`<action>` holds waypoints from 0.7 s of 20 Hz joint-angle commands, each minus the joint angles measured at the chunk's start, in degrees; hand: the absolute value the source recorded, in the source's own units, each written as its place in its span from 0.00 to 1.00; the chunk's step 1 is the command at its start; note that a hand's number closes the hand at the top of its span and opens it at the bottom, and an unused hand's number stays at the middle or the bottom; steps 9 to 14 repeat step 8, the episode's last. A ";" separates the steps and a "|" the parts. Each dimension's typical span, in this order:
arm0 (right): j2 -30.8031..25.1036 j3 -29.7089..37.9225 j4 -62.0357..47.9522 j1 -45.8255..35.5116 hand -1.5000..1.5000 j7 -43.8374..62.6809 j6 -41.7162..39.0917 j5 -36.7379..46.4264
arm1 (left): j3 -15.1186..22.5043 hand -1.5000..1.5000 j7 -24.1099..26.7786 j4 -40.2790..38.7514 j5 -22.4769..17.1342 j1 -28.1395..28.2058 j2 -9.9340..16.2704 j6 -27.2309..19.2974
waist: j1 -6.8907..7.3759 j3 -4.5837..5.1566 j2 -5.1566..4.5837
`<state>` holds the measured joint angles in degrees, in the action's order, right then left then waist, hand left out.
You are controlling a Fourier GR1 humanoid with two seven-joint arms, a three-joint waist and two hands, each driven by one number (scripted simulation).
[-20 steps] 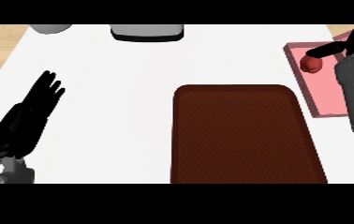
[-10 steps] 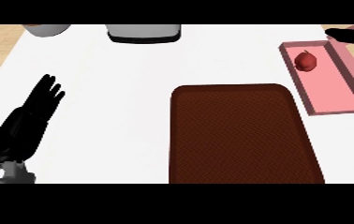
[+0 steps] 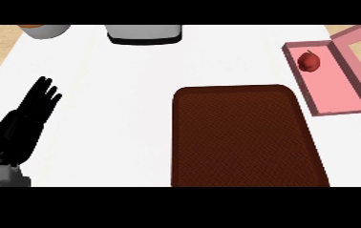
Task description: Pick the bell pepper from the tray and place it in the cardboard box
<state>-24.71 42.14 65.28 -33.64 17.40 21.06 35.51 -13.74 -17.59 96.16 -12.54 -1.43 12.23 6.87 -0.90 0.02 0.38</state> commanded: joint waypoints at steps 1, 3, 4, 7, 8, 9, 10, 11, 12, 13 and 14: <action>-0.18 -0.89 10.29 6.91 0.00 2.19 -5.28 -5.03 | 0.22 0.50 0.97 0.90 -0.22 2.03 -0.69 1.12 | 0.56 0.00 -0.18; -0.64 0.57 18.16 11.01 0.00 4.70 -9.86 -7.97 | -0.39 0.50 -0.65 1.79 -0.51 1.02 0.33 0.81 | 0.12 0.01 -0.04; -0.92 1.55 16.00 13.58 0.00 0.33 -8.88 -9.27 | 0.16 0.50 1.84 -3.21 1.15 -2.95 -0.28 -0.08 | 0.15 -0.01 -0.25; -3.50 2.15 10.43 14.32 0.00 -3.17 -8.02 -11.30 | 0.64 0.50 2.35 -4.66 1.61 -2.13 -0.71 0.66 | 0.71 -0.03 -0.40; -3.61 0.45 17.44 15.26 0.00 4.44 -9.32 -10.77 | 0.85 0.50 0.69 -1.32 1.36 -0.63 -1.41 -0.18 | 0.77 -0.01 -0.31; -3.61 0.45 17.44 15.26 0.00 4.44 -9.32 -10.77 | 0.85 0.50 0.69 -1.32 1.36 -0.63 -1.41 -0.18 | 0.77 -0.01 -0.31; -3.61 0.45 17.44 15.26 0.00 4.44 -9.32 -10.77 | 0.85 0.50 0.69 -1.32 1.36 -0.63 -1.41 -0.18 | 0.77 -0.01 -0.31; -3.61 0.45 17.44 15.26 0.00 4.44 -9.32 -10.77 | 0.85 0.50 0.69 -1.32 1.36 -0.63 -1.41 -0.18 | 0.77 -0.01 -0.31; -3.61 0.45 17.44 15.26 0.00 4.44 -9.32 -10.77 | 0.85 0.50 0.69 -1.32 1.36 -0.63 -1.41 -0.18 | 0.77 -0.01 -0.31; -3.61 0.45 17.44 15.26 0.00 4.44 -9.32 -10.77 | 0.85 0.50 0.69 -1.32 1.36 -0.63 -1.41 -0.18 | 0.77 -0.01 -0.31; -3.61 0.45 17.44 15.26 0.00 4.44 -9.32 -10.77 | 0.85 0.50 0.69 -1.32 1.36 -0.63 -1.41 -0.18 | 0.77 -0.01 -0.31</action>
